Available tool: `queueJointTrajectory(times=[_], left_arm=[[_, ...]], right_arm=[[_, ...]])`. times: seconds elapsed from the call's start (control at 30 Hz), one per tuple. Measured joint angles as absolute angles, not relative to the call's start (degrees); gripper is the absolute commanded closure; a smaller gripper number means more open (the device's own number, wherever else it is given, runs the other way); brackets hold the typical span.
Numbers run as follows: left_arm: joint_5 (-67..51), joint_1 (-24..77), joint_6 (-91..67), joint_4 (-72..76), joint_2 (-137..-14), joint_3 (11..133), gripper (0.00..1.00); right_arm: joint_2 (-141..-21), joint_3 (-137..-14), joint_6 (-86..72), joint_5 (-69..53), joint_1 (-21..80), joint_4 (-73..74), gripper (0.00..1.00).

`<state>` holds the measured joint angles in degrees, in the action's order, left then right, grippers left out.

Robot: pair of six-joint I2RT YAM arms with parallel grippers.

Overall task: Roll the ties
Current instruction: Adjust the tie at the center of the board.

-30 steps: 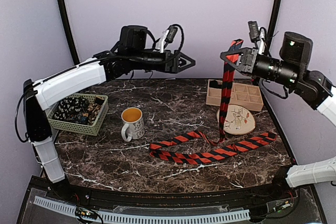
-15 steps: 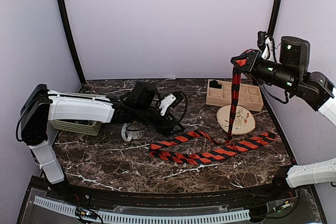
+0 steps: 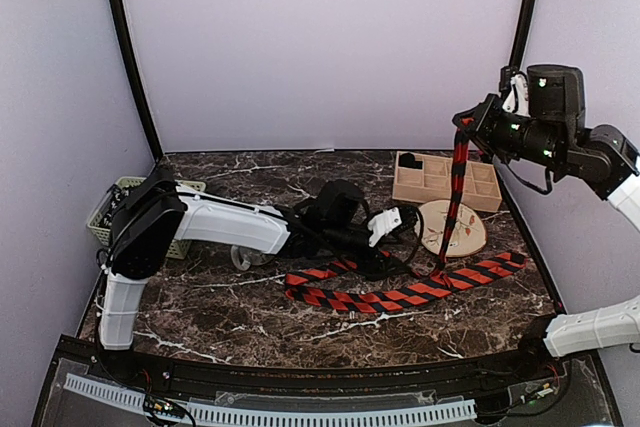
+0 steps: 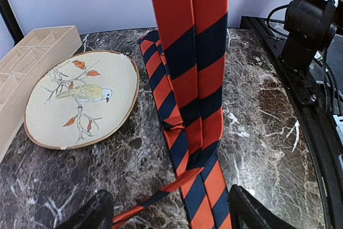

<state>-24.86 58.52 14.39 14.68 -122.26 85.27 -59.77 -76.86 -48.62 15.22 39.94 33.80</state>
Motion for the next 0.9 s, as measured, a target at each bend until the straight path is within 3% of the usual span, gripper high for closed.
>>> queueJointTrajectory(times=[0.53, 0.57, 0.63, 0.77, 0.9], left_arm=[[-27.0, 59.8, 19.5, 13.1, -131.7, 93.0, 0.29], [-27.0, 60.0, 19.7, 13.1, -132.0, 93.1, 0.33], [-26.9, 60.3, 20.5, 12.8, -133.3, 94.4, 0.51], [-24.9, 61.1, 23.0, 10.8, -135.1, 97.0, 0.99], [-21.3, 62.0, 24.4, 6.9, -134.9, 97.5, 1.00]], right_arm=[[-60.5, -81.6, -51.3, 19.6, 38.8, 40.5, 1.00], [-60.5, -81.6, -51.3, 19.6, 38.8, 40.6, 1.00], [-60.5, -82.0, -51.5, 19.6, 38.6, 41.0, 1.00], [-60.6, -83.4, -51.7, 19.6, 38.6, 43.1, 1.00], [-60.6, -84.9, -51.7, 20.8, 38.4, 45.1, 1.00]])
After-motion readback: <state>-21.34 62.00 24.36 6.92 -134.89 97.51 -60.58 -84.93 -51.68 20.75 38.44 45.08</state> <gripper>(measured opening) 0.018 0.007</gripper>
